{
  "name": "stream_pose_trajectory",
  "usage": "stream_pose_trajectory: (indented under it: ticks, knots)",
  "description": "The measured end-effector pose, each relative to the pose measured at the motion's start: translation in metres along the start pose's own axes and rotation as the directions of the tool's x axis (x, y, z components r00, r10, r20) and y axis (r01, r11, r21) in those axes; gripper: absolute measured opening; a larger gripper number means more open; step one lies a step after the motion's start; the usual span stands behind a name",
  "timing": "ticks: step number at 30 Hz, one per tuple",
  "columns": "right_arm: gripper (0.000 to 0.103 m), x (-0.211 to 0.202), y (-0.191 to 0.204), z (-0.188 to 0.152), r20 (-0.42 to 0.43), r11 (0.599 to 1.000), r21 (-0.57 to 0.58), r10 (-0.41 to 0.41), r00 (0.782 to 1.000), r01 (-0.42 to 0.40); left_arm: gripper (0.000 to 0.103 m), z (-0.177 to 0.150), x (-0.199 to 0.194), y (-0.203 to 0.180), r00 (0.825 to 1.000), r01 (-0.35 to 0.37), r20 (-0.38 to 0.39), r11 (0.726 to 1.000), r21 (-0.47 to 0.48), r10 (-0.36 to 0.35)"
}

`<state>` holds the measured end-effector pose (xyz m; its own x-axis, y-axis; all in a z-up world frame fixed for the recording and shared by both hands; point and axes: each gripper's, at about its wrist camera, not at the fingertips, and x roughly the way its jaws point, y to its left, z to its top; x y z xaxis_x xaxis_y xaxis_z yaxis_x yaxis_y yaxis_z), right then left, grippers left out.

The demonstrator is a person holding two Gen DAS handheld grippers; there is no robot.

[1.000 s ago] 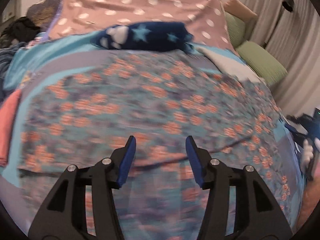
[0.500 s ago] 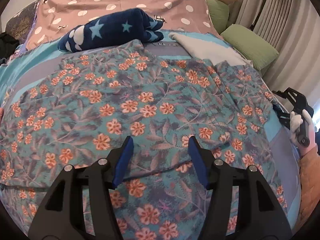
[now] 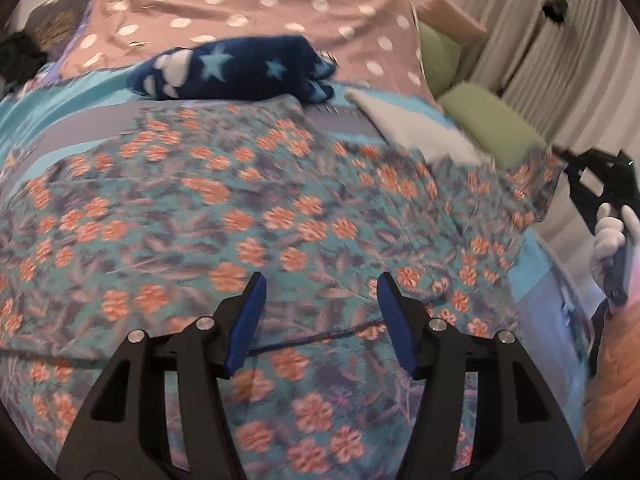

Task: Fold small clothes

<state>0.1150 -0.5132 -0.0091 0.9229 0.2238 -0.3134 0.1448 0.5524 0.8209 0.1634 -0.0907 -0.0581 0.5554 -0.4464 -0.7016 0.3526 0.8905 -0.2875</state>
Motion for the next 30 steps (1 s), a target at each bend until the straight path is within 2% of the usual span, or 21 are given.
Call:
stream_pose_trajectory:
  ticks: [1, 3, 4, 7, 8, 10, 12, 14, 15, 18, 19, 23, 24, 27, 30]
  knots:
    - [0.007, 0.009, 0.039, -0.016, -0.040, 0.995, -0.082, 0.056, 0.998, -0.059, 0.059, 0.001, -0.007, 0.007, 1.000, 0.005, 0.016, 1.000, -0.023, -0.005]
    - [0.007, 0.023, 0.086, -0.043, -0.113, 0.975, -0.171, 0.121, 0.986, -0.140, 0.060, 0.001, -0.028, 0.028, 0.998, 0.016, 0.059, 0.997, -0.077, -0.011]
    - [0.007, 0.036, 0.120, -0.071, -0.188, 0.950, -0.226, 0.174, 0.967, -0.215, 0.061, 0.002, -0.036, 0.035, 0.997, 0.018, 0.074, 0.996, -0.091, -0.011]
    - [0.007, 0.058, 0.172, -0.136, -0.341, 0.893, -0.309, 0.219, 0.914, -0.329, 0.062, 0.000, -0.070, 0.070, 0.990, 0.033, 0.140, 0.988, -0.150, -0.012]
    - [0.007, 0.070, 0.185, -0.164, -0.405, 0.872, -0.330, 0.214, 0.889, -0.361, 0.063, -0.002, -0.078, 0.079, 0.988, 0.040, 0.154, 0.985, -0.167, -0.014]
    - [0.007, 0.094, 0.199, -0.206, -0.490, 0.852, -0.358, 0.176, 0.853, -0.382, 0.063, -0.005, -0.093, 0.099, 0.984, 0.054, 0.178, 0.977, -0.208, -0.017]
    - [0.007, 0.117, 0.200, -0.253, -0.572, 0.842, -0.386, 0.100, 0.814, -0.375, 0.063, -0.012, -0.104, 0.120, 0.980, 0.090, 0.193, 0.962, -0.259, -0.040]
    - [0.007, 0.130, 0.195, -0.291, -0.629, 0.833, -0.408, 0.040, 0.777, -0.373, 0.063, -0.020, -0.110, 0.137, 0.976, 0.145, 0.201, 0.944, -0.297, -0.087]
    - [0.007, 0.132, 0.193, -0.301, -0.639, 0.830, -0.417, 0.021, 0.769, -0.369, 0.063, -0.023, -0.111, 0.142, 0.974, 0.163, 0.200, 0.939, -0.304, -0.104]
    - [0.007, 0.135, 0.187, -0.323, -0.649, 0.821, -0.456, -0.043, 0.759, -0.343, 0.063, -0.029, -0.105, 0.150, 0.971, 0.205, 0.184, 0.922, -0.327, -0.151]
    - [0.007, 0.135, 0.186, -0.327, -0.648, 0.819, -0.464, -0.055, 0.760, -0.337, 0.063, -0.028, -0.101, 0.153, 0.966, 0.236, 0.182, 0.910, -0.342, -0.182]
    - [0.008, 0.127, 0.189, -0.339, -0.621, 0.780, -0.539, -0.115, 0.775, -0.317, 0.068, -0.023, -0.089, 0.151, 0.945, 0.322, 0.178, 0.875, -0.361, -0.275]
    - [0.008, 0.123, 0.186, -0.343, -0.614, 0.770, -0.556, -0.126, 0.779, -0.314, 0.071, -0.021, -0.085, 0.150, 0.945, 0.323, 0.171, 0.873, -0.365, -0.278]
    - [0.009, 0.122, 0.185, -0.351, -0.600, 0.742, -0.597, -0.159, 0.784, -0.306, 0.072, -0.010, -0.071, 0.147, 0.946, 0.324, 0.133, 0.874, -0.363, -0.295]
    - [0.009, 0.124, 0.181, -0.361, -0.590, 0.716, -0.630, -0.191, 0.785, -0.299, 0.072, -0.001, -0.062, 0.139, 0.948, 0.317, 0.094, 0.887, -0.336, -0.304]
